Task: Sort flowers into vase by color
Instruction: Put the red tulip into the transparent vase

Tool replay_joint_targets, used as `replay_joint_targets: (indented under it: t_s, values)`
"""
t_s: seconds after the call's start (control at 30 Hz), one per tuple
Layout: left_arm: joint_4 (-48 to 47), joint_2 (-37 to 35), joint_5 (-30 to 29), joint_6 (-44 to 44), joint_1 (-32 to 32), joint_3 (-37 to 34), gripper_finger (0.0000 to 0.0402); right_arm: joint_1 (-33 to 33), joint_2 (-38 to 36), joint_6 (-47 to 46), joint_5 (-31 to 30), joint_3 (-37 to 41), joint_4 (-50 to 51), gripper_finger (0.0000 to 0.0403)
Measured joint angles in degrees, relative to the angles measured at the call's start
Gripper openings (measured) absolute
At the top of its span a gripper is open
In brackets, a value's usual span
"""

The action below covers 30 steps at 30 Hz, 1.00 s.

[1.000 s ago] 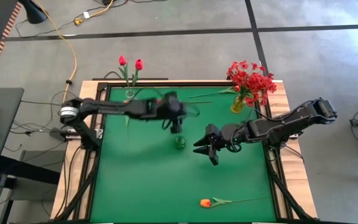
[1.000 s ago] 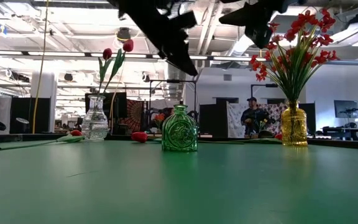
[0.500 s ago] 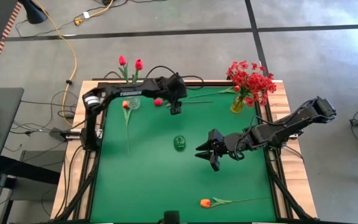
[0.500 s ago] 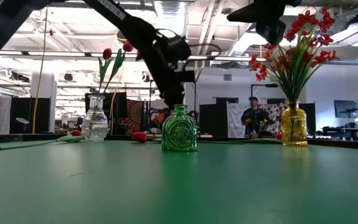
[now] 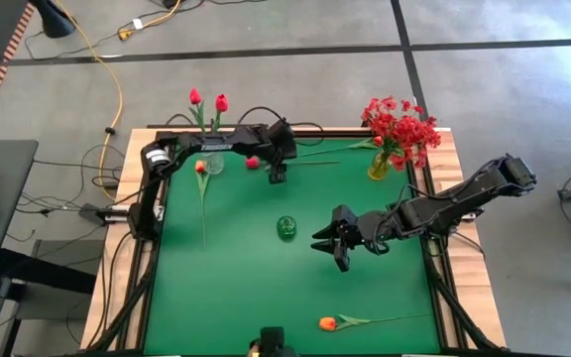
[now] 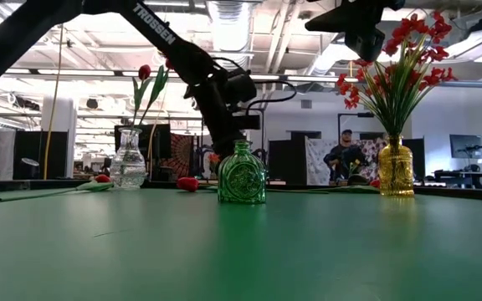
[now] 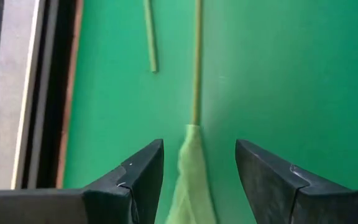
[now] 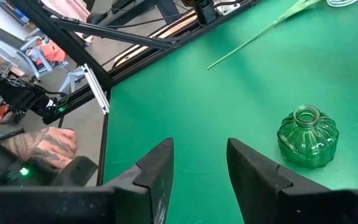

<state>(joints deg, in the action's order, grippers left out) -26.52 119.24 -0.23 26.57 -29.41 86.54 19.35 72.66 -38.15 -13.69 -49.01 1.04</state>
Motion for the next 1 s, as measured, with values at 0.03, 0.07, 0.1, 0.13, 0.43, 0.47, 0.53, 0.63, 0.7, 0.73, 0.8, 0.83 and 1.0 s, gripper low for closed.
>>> replay_joint_targets:
  t_s: [0.03, 0.07, 0.1, 0.13, 0.43, 0.47, 0.53, 0.63, 0.7, 0.73, 0.8, 0.83, 1.0]
  values:
    - [0.13, 0.0, 0.25, 0.25, -0.4, 0.0, 0.0187, 0.02, 0.0, 0.01, -0.04, 0.0, 0.0, 0.0175]
    - [0.17, 0.0, 0.92, 0.63, -0.89, 0.0, 0.0187, 0.01, 0.0, 0.02, -0.12, 0.0, 0.0, 0.0175]
    - [0.02, 0.0, 2.11, 0.9, -1.4, 0.0, 0.0187, 0.0, 0.0, 0.02, -0.14, 0.0, 0.0, 0.0175]
    - [-0.41, 0.0, 3.24, 1.17, -1.79, 0.0, 0.0187, 0.0, 0.0, 0.02, -0.15, 0.0, 0.0, 0.0175]
    - [-4.49, 2.04, 4.52, 1.07, -3.13, 0.0, 0.0187, 0.02, 0.0, 0.04, -1.26, 0.0, -0.02, 0.0175]
    - [-5.62, 2.68, 4.16, 1.29, -3.02, -0.08, 0.0187, 0.02, 0.0, 0.02, -1.29, 0.0, 0.0, 0.0175]
    - [-5.88, 3.02, 3.25, 1.46, -2.78, 0.11, 0.0187, 0.02, 0.0, 0.04, -1.33, 0.0, -0.04, 0.0175]
    - [-6.56, 3.32, 3.04, 1.89, -2.77, 0.2, 0.0185, 0.02, 0.0, 0.02, -1.4, 0.0, -0.07, 0.0175]
    - [-6.73, 3.35, 3.29, 1.9, -2.78, 0.2, 0.0176, 0.02, 0.0, 0.02, -1.42, 0.0, -0.09, 0.0175]
    - [-6.8, 3.37, 3.28, 1.85, -2.77, 0.2, 0.0168, 0.0, 0.0, 0.04, -1.4, 0.0, -0.07, 0.0175]
    - [-7.11, 3.37, 3.06, 1.82, -2.73, 0.2, 0.0144, 0.01, 0.0, 0.04, -1.41, 0.0, -0.07, 0.0175]
    - [-7.23, 3.37, 3.06, 1.79, -2.67, 0.18, 0.0129, 0.02, 0.0, 0.04, -1.4, 0.0, -0.07, 0.0175]
    - [-8.55, 2.48, 1.79, 1.47, -1.69, 0.01, 0.0043, 0.02, 0.0, 0.26, -1.41, 0.0, -0.01, 0.0175]
